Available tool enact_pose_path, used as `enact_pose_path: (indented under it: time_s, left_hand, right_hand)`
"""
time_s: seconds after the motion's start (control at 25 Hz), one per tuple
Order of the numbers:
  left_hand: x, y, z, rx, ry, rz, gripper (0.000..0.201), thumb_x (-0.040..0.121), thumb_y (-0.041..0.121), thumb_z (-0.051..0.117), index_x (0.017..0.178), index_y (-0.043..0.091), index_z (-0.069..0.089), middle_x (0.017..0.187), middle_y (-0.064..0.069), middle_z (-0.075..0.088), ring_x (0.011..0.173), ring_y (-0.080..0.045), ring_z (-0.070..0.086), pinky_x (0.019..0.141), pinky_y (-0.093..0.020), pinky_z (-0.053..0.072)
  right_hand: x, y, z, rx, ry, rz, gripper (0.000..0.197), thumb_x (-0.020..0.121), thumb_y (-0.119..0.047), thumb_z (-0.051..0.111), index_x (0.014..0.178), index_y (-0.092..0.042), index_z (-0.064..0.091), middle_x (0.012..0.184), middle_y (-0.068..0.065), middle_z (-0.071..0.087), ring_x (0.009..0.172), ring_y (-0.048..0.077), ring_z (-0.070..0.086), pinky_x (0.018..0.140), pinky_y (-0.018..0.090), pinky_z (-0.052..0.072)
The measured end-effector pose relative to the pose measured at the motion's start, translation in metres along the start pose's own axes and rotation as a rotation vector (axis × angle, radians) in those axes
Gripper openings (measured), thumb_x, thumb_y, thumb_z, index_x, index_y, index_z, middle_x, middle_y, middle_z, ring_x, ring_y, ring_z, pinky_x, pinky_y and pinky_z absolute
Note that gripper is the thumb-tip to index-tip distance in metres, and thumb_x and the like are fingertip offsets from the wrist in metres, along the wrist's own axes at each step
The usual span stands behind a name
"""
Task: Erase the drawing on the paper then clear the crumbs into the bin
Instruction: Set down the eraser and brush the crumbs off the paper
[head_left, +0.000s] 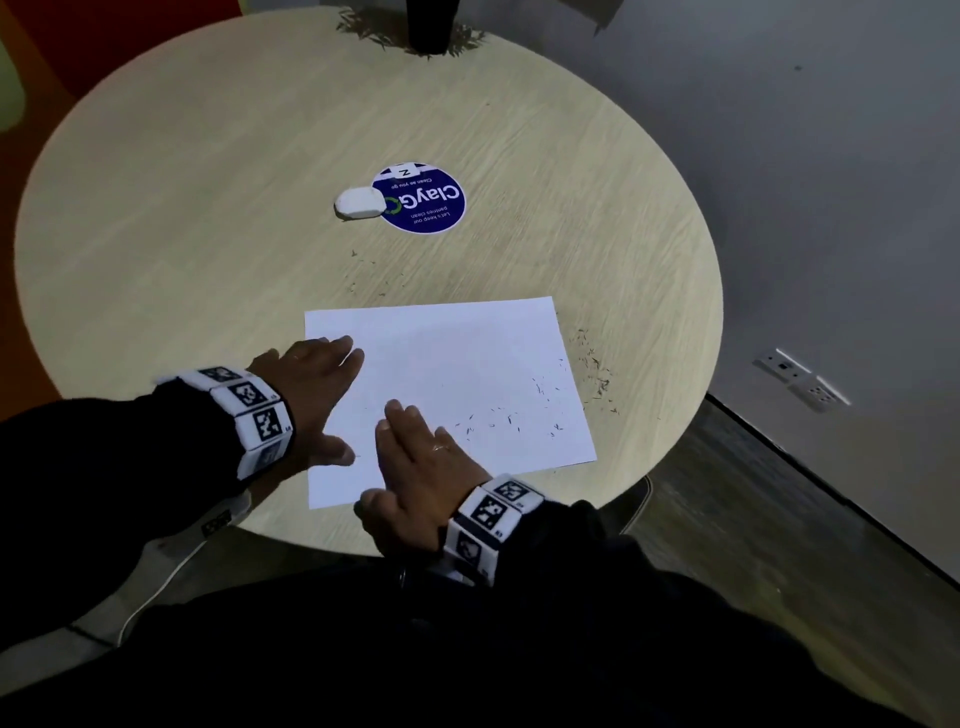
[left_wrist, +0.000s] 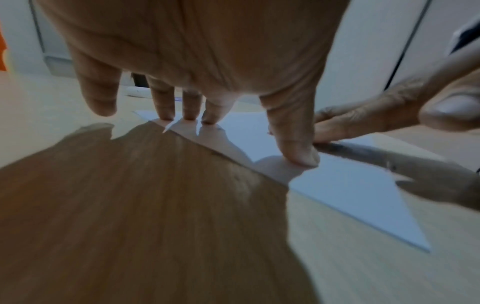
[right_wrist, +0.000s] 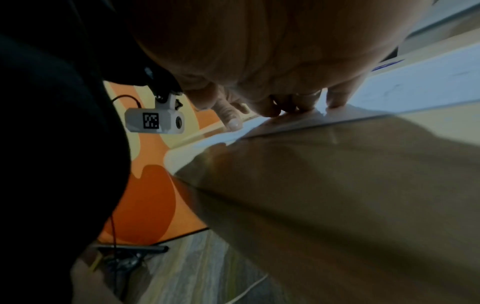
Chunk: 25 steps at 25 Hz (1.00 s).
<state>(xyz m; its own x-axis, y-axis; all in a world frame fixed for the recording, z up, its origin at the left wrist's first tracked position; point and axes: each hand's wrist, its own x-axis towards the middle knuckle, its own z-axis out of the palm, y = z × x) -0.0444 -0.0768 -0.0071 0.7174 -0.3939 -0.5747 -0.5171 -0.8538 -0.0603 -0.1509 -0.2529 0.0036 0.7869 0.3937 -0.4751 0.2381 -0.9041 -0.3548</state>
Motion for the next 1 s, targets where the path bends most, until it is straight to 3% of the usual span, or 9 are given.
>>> enact_pose_path:
  time_s: [0.08,0.2,0.32,0.44,0.52,0.6,0.8,0.92,1.0]
  left_hand:
    - [0.000,0.000,0.002,-0.001,-0.012,-0.008,0.118,0.073,0.075,0.057,0.151,0.022,-0.015,0.158,0.003,-0.021,0.147,-0.021,-0.009,0.117,-0.048,0.015]
    - [0.000,-0.004,0.005,0.009,-0.014,-0.002,0.120,0.072,0.077,0.055,0.150,0.023,-0.018,0.158,0.005,-0.023,0.147,-0.020,-0.011,0.117,-0.047,0.015]
    - [0.001,-0.005,0.007,-0.005,-0.008,0.010,0.121,0.071,0.078,0.054,0.150,0.023,-0.018,0.158,0.005,-0.023,0.147,-0.020,-0.011,0.117,-0.046,0.017]
    - [0.003,-0.007,0.009,-0.020,0.010,0.009,0.121,0.070,0.078,0.055,0.151,0.023,-0.017,0.158,0.004,-0.022,0.147,-0.020,-0.010,0.117,-0.045,0.017]
    - [0.004,-0.006,0.010,-0.012,0.027,0.004,0.121,0.070,0.079,0.054,0.151,0.023,-0.015,0.158,0.004,-0.020,0.147,-0.021,-0.009,0.118,-0.045,0.017]
    - [0.004,-0.007,0.010,0.002,0.036,0.003,0.120,0.070,0.079,0.054,0.151,0.022,-0.015,0.159,0.003,-0.020,0.147,-0.021,-0.009,0.117,-0.044,0.017]
    - [0.003,-0.008,0.012,-0.028,0.048,0.010,0.120,0.071,0.077,0.055,0.151,0.023,-0.016,0.158,0.005,-0.020,0.147,-0.020,-0.011,0.118,-0.043,0.016]
    - [0.005,-0.010,0.015,-0.036,0.061,0.021,0.122,0.070,0.078,0.055,0.151,0.023,-0.017,0.158,0.004,-0.020,0.147,-0.021,-0.010,0.118,-0.043,0.016]
    - [0.005,-0.009,0.014,-0.032,0.062,0.022,0.121,0.071,0.077,0.056,0.151,0.022,-0.016,0.159,0.003,-0.020,0.147,-0.021,-0.010,0.118,-0.041,0.015]
  right_hand:
    - [-0.006,0.022,0.002,-0.029,0.013,0.036,0.074,0.097,-0.046,0.031,0.151,-0.008,-0.001,0.158,0.006,-0.018,0.146,0.020,-0.013,0.117,0.040,-0.003]
    - [-0.027,0.081,-0.006,-0.027,0.041,0.245,0.078,0.095,-0.047,0.031,0.151,-0.010,-0.008,0.156,0.006,-0.023,0.145,0.020,-0.016,0.117,0.040,-0.004]
    - [-0.043,0.121,-0.031,-0.042,0.060,0.424,0.087,0.083,-0.059,0.014,0.152,-0.009,-0.003,0.158,0.010,-0.016,0.146,0.024,-0.010,0.119,0.045,0.007]
    - [-0.030,0.077,-0.029,-0.020,0.088,0.181,0.093,0.076,-0.060,0.009,0.150,-0.005,0.003,0.158,0.015,-0.007,0.146,0.029,-0.001,0.116,0.047,0.013]
    - [-0.021,0.023,-0.007,0.003,0.029,-0.029,0.083,0.088,-0.056,0.025,0.151,-0.007,0.005,0.159,0.013,-0.007,0.147,0.025,-0.003,0.117,0.044,0.008]
    - [-0.019,-0.004,0.009,-0.021,-0.063,-0.099,0.076,0.096,-0.049,0.035,0.152,-0.009,0.003,0.159,0.007,-0.011,0.146,0.019,-0.010,0.118,0.040,0.000]
    - [-0.046,0.073,-0.001,-0.036,0.027,0.166,0.080,0.096,-0.047,0.039,0.152,-0.011,-0.006,0.157,0.005,-0.021,0.145,0.020,-0.016,0.119,0.039,-0.003]
    - [-0.067,0.123,-0.021,-0.063,0.070,0.402,0.079,0.093,-0.055,0.022,0.151,-0.009,-0.008,0.157,0.009,-0.020,0.146,0.024,-0.012,0.118,0.039,0.000]
    - [-0.063,0.124,-0.031,-0.048,0.126,0.406,0.087,0.084,-0.060,0.011,0.151,-0.006,-0.001,0.158,0.013,-0.014,0.147,0.027,-0.006,0.118,0.042,0.006]
